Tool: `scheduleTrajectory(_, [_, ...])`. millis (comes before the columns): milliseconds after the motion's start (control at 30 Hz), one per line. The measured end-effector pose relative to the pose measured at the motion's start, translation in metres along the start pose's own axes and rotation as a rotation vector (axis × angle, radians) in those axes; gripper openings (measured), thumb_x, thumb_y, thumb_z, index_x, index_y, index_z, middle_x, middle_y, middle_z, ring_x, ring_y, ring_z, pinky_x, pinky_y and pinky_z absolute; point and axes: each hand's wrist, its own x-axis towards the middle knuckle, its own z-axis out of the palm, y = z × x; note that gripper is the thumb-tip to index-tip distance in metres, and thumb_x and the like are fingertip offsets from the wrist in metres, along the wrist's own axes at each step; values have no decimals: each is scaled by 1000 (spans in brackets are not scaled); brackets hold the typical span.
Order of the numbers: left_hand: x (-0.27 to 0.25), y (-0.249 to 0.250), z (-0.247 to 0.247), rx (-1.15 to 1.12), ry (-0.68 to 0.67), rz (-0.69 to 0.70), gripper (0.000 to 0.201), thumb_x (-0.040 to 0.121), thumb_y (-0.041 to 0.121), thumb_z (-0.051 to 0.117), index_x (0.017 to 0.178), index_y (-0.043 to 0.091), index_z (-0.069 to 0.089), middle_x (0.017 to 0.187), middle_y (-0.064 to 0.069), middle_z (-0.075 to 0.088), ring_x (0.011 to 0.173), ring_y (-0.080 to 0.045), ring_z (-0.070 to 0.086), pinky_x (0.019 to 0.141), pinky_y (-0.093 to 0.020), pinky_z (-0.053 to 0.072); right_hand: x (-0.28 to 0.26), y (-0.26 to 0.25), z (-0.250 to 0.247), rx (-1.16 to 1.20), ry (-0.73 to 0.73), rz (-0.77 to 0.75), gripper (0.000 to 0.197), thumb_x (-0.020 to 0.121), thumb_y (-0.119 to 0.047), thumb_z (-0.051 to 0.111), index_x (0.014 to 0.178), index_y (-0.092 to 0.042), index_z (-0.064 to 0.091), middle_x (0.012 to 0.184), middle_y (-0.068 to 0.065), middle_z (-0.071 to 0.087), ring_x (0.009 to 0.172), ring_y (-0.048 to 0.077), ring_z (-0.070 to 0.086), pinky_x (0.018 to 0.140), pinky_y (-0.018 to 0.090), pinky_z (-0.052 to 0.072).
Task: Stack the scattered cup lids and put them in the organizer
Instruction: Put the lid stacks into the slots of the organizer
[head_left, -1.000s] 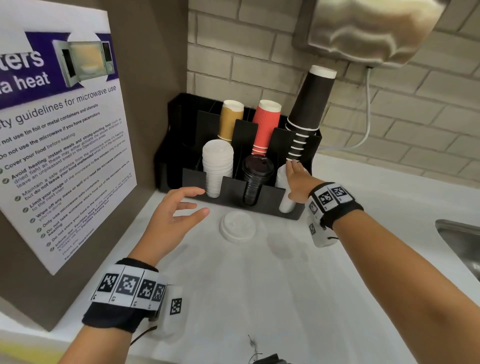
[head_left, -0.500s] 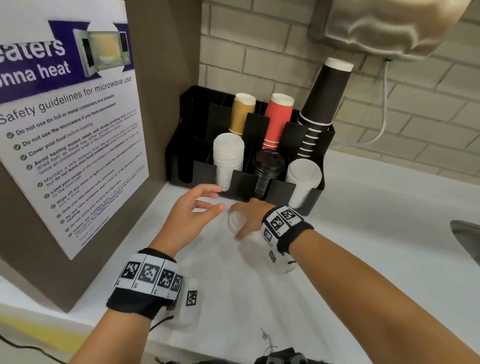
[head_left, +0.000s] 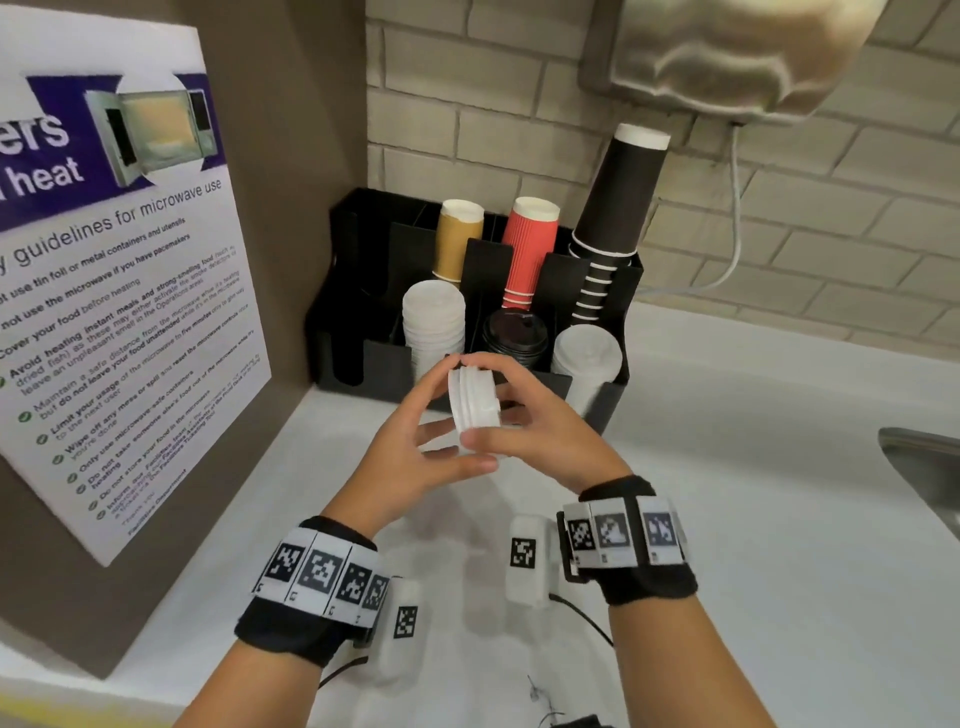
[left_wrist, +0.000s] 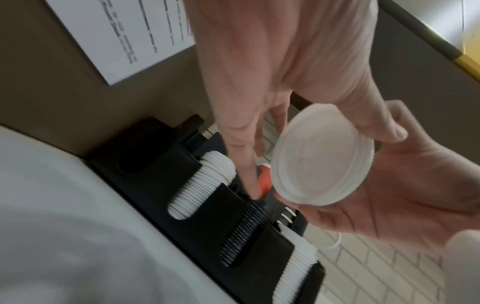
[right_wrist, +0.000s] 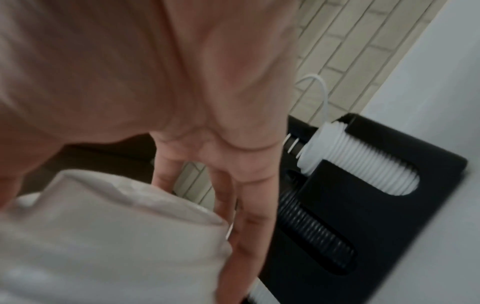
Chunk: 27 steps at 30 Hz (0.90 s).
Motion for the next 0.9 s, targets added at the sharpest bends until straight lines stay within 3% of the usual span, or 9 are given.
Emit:
scheduleTrajectory(133, [4, 5, 6, -17, -81, 55, 96, 59, 24, 89, 141, 41, 42, 141, 7, 50, 118, -8, 59, 84, -24, 54, -17, -1, -10, 70, 45, 16, 66, 74, -23, 82, 128, -44, 48, 121, -7, 62, 112, 7, 60, 96, 27, 49])
scheduleTrajectory(333, [5, 10, 15, -89, -155, 72, 91, 58, 20, 92, 131, 54, 48, 140, 21, 48, 126, -14, 54, 90, -34, 55, -27, 0, -19, 105, 57, 28, 69, 71, -26, 82, 131, -41, 52, 123, -7, 63, 113, 12, 61, 101, 40, 49])
scheduleTrajectory(433, [5, 10, 17, -103, -139, 67, 96, 57, 18, 93, 135, 50, 46, 143, 16, 47, 125, -13, 55, 87, -31, 55, -27, 0, -17, 137, 69, 13, 70, 71, -24, 81, 133, -36, 51, 125, -4, 62, 116, 15, 60, 101, 40, 48])
scheduleTrajectory(567, [7, 9, 18, -66, -82, 100, 101, 56, 17, 88, 143, 36, 41, 147, 3, 44, 121, -5, 56, 83, -21, 53, -26, 0, -14, 163, 89, -6, 68, 73, -18, 81, 133, -33, 52, 125, 1, 62, 115, 16, 60, 100, 38, 49])
scheduleTrajectory(667, [6, 9, 18, -76, -82, 104, 99, 55, 19, 89, 139, 44, 44, 147, 2, 44, 120, -6, 56, 81, -21, 54, -26, -1, -11, 149, 116, -27, 70, 71, -15, 83, 133, -29, 53, 124, 0, 63, 115, 15, 60, 100, 35, 49])
scheduleTrajectory(767, [5, 9, 19, -94, -76, 91, 98, 52, 22, 91, 133, 54, 46, 145, 4, 45, 121, -13, 58, 80, -26, 55, -25, -2, -9, 119, 164, -52, 68, 69, -13, 85, 129, -29, 55, 120, -5, 64, 112, 8, 60, 94, 23, 50])
scheduleTrajectory(900, [4, 8, 20, -91, -48, 76, 102, 52, 22, 89, 137, 52, 41, 147, 6, 43, 126, -16, 54, 88, -33, 56, -20, -5, -8, 45, 155, -50, 65, 67, -17, 87, 123, -33, 56, 114, -7, 65, 105, 5, 62, 87, 18, 52])
